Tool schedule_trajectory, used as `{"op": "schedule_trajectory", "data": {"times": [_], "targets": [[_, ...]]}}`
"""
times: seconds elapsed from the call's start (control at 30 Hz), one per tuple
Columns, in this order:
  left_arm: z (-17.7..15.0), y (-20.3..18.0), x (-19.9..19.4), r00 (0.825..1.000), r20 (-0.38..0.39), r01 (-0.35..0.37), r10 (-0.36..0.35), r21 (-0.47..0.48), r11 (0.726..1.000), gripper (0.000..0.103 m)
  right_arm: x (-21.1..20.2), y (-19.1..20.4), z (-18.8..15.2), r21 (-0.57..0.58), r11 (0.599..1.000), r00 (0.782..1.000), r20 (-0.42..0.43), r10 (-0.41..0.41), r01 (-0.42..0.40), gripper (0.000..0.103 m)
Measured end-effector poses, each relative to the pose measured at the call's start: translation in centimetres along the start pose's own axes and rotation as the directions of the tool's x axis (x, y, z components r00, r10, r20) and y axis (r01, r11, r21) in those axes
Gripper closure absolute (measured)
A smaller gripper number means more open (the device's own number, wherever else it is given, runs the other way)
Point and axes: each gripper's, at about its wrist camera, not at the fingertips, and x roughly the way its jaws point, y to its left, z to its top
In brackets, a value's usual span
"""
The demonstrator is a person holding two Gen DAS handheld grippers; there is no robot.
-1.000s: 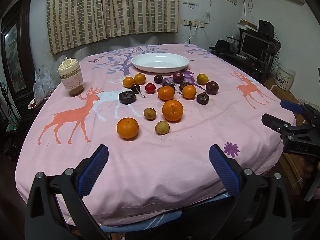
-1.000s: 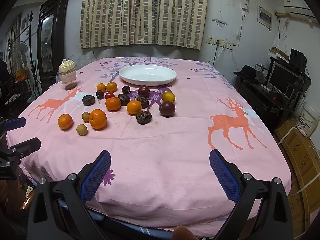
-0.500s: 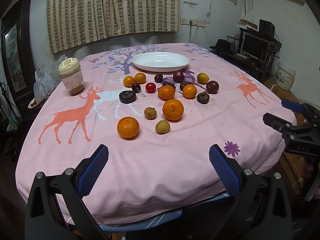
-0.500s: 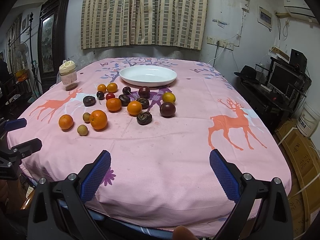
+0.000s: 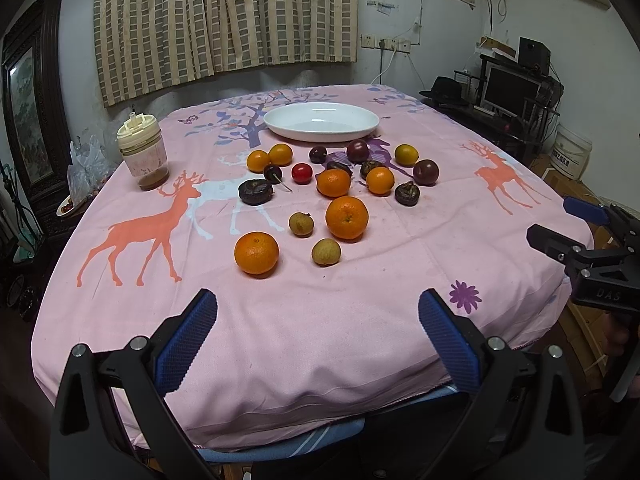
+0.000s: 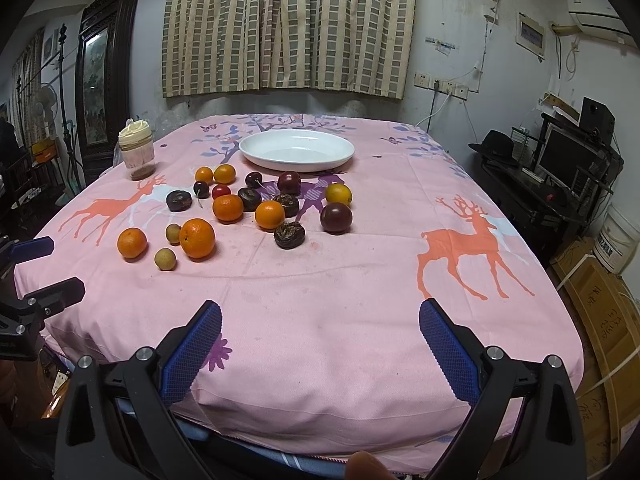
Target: Organize fruits
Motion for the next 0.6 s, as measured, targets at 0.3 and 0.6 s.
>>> {"op": "schedule_trajectory", "data": {"times": [0.3,0.6], "targets": [[-0.17,0.05,0.07,1.0,-0.001,-0.001,0.001,-0.002,1.0,0.004,-0.03,-0.2,0.1,0.0,1.0,1.0,0.0,-0.001,0.001,0.004],[-0.08,0.05,0.09,1.0,-0.002,-0.001,0.001,0.0,1.0,0.004,-0.19,-0.02,-0.06,0.001,1.0,1.0,-0.001,0.002,-0.002,0.004]]}}
